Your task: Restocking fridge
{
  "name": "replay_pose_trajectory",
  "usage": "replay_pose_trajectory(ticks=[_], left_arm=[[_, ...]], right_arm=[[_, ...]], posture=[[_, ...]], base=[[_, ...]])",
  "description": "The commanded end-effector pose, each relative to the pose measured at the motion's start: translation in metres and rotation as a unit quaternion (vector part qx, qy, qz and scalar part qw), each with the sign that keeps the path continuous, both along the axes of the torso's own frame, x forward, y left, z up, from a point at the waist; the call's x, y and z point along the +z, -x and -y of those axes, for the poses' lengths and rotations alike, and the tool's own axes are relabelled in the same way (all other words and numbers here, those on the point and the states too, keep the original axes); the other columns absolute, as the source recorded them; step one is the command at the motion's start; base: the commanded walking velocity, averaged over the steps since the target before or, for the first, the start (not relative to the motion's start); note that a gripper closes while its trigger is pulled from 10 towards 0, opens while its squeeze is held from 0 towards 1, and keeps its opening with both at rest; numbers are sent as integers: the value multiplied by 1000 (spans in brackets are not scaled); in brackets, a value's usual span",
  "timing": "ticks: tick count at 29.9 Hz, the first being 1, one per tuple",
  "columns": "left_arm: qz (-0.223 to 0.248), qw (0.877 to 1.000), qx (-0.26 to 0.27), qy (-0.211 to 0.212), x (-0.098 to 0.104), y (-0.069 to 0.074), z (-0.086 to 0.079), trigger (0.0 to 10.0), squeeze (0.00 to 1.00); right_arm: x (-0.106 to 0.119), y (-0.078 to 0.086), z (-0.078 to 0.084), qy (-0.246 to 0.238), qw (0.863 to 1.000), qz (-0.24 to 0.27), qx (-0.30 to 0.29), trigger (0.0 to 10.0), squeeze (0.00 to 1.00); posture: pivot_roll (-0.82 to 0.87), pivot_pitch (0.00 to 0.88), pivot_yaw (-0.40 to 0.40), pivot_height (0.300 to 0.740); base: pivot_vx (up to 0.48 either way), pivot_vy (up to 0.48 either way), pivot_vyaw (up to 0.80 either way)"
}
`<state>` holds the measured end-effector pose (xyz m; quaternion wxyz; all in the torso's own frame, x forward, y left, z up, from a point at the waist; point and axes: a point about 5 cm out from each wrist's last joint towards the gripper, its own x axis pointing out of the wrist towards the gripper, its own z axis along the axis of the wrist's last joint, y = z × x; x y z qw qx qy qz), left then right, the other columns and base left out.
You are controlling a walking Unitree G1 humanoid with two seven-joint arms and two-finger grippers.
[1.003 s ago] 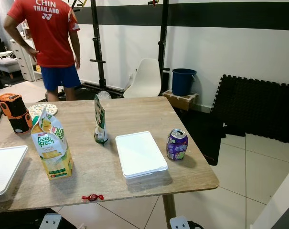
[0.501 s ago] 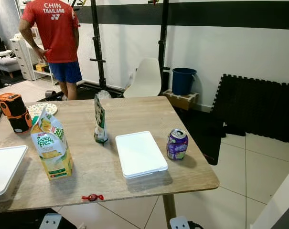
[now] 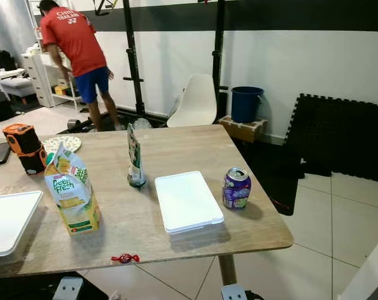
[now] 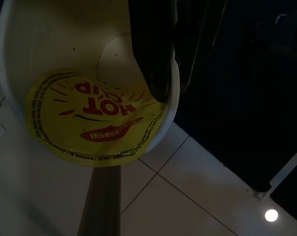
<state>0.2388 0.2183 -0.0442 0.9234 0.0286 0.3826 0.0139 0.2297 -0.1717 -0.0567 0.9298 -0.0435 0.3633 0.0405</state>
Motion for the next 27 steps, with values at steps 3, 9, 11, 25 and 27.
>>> replay_pose_trajectory(ticks=[3, 9, 11, 25, 27], left_arm=[[-12, 1000, -6, 2, -4, 4, 3, 10000, 0], [-13, 1000, -4, -3, -3, 4, 0, 10000, 0], [-14, 1000, -4, -3, -3, 4, -1, 10000, 0], [-26, 1000, 11, -5, -8, 13, -8, 10000, 0], [-28, 1000, 9, -6, -9, 15, -7, 10000, 0]], right_arm=[[-4, 5, -2, -4, 1000, -12, -5, 10000, 0], [-6, 8, -5, -11, 1000, -15, -14, 10000, 0], [-6, 9, -4, -11, 1000, -16, -14, 10000, 0], [-9, 14, -1, -2, 1000, -27, -5, 10000, 0], [-10, 14, -1, 0, 1000, -28, -5, 10000, 0]], posture=[[49, 25, 63, 740], [63, 14, 76, 740], [60, 6, 74, 740], [60, 10, 63, 740], [60, 10, 63, 740]], base=[[0, 0, 0], [0, 0, 0], [0, 0, 0], [0, 0, 0], [0, 0, 0]])
